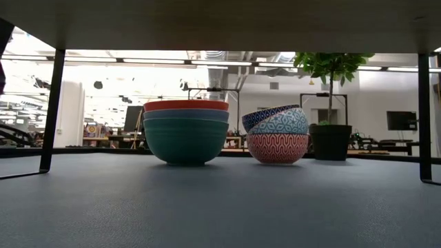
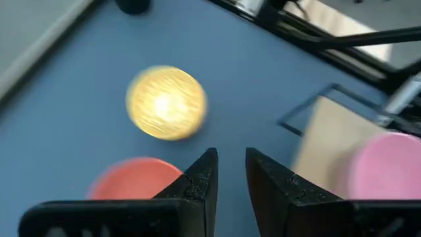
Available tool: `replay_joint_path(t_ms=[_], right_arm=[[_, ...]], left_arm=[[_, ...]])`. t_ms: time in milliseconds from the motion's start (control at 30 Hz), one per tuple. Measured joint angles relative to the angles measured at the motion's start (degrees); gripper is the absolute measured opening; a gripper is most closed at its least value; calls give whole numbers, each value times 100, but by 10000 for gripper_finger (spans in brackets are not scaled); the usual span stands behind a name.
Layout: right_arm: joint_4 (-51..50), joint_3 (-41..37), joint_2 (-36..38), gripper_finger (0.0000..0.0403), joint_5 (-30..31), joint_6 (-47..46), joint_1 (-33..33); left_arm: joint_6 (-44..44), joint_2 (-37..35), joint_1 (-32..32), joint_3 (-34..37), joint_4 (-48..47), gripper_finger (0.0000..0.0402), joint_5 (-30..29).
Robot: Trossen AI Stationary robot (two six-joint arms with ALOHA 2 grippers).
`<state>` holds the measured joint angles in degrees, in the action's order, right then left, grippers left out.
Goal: Place and stack bowls onto a shelf
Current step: Stack the yellow bowl on top of the light blue patterned bowl on the shelf
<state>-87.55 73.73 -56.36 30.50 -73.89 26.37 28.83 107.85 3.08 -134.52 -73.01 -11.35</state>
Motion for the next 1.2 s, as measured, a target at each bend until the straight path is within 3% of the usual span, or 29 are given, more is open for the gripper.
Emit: replay_joint_path(t_ms=[300,433,600,767,1200], right_arm=[[38,0,-118,249,-41,-113,-429],[104,0,-233,249,-57,-116,-591],[130,0,-432,249,-78,-126,-758],[112,0,-626,249,-198,-15,-904],[100,0,-774,249,-379,31,-1042]], left_arm=[[-1318,0,-974,2,336,106,-47],[-1773,115,-1243,7,384,132,265],[-2184,584,-1374,9,446,168,558],[-2435,1112,-1527,7,406,200,442],[-2554,2081,-2027,9,575,209,1151]])
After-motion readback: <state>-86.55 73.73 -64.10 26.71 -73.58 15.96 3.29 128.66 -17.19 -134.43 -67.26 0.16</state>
